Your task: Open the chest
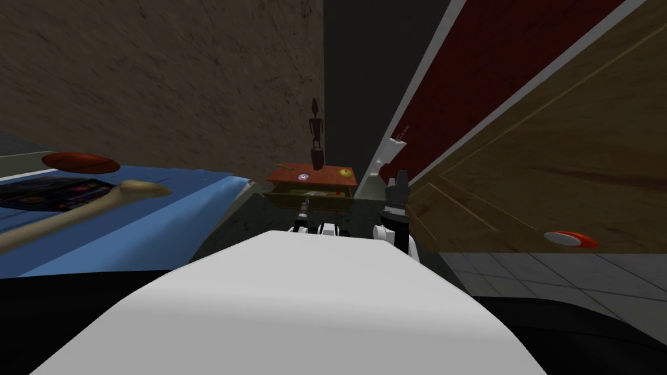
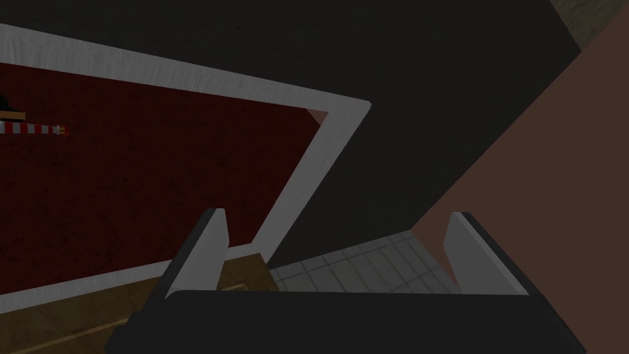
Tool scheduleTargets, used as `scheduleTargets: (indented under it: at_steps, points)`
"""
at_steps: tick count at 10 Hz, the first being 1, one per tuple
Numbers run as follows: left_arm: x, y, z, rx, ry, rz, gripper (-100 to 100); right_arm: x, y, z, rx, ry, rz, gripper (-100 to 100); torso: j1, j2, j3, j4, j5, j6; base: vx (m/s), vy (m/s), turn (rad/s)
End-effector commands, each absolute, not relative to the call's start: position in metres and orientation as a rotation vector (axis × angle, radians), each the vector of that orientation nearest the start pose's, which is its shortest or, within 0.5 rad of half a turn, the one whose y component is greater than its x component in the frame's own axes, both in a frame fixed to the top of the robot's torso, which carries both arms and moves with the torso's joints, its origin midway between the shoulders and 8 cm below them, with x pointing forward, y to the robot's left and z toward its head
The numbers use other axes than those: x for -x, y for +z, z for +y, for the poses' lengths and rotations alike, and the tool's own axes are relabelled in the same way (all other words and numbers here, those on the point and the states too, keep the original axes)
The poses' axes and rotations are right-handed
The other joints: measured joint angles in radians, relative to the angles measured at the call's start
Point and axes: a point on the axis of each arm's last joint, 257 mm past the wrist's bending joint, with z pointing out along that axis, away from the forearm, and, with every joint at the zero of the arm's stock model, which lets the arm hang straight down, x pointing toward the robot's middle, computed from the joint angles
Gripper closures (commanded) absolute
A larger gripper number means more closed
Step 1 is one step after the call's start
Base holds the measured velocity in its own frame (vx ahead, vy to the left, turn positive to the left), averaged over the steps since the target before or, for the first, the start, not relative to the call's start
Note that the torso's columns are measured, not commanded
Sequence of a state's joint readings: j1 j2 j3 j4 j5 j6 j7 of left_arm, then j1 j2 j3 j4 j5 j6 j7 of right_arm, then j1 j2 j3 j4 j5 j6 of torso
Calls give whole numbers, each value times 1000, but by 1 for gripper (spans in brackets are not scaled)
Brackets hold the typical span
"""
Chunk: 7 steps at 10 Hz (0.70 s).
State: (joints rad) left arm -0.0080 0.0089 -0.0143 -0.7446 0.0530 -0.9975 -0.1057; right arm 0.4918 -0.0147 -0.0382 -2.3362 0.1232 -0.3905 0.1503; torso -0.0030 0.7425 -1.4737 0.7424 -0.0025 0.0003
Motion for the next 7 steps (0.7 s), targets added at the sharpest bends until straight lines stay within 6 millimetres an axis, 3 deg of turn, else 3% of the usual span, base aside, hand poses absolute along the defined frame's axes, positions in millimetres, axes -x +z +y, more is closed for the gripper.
scheduleTargets:
  at_steps: [1,7]
  points:
    - [-460,-348,224,1032,-1215,1097,-100,-352,30,-279,-543,1031,751,0,0,1,0,1,0,0,-158,-6,58]
    - [-516,-314,213,1023,-1236,1108,-100,-352,30,-279,-543,1030,751,0,3,-4,-2,-4,2,0,-77,3,41]
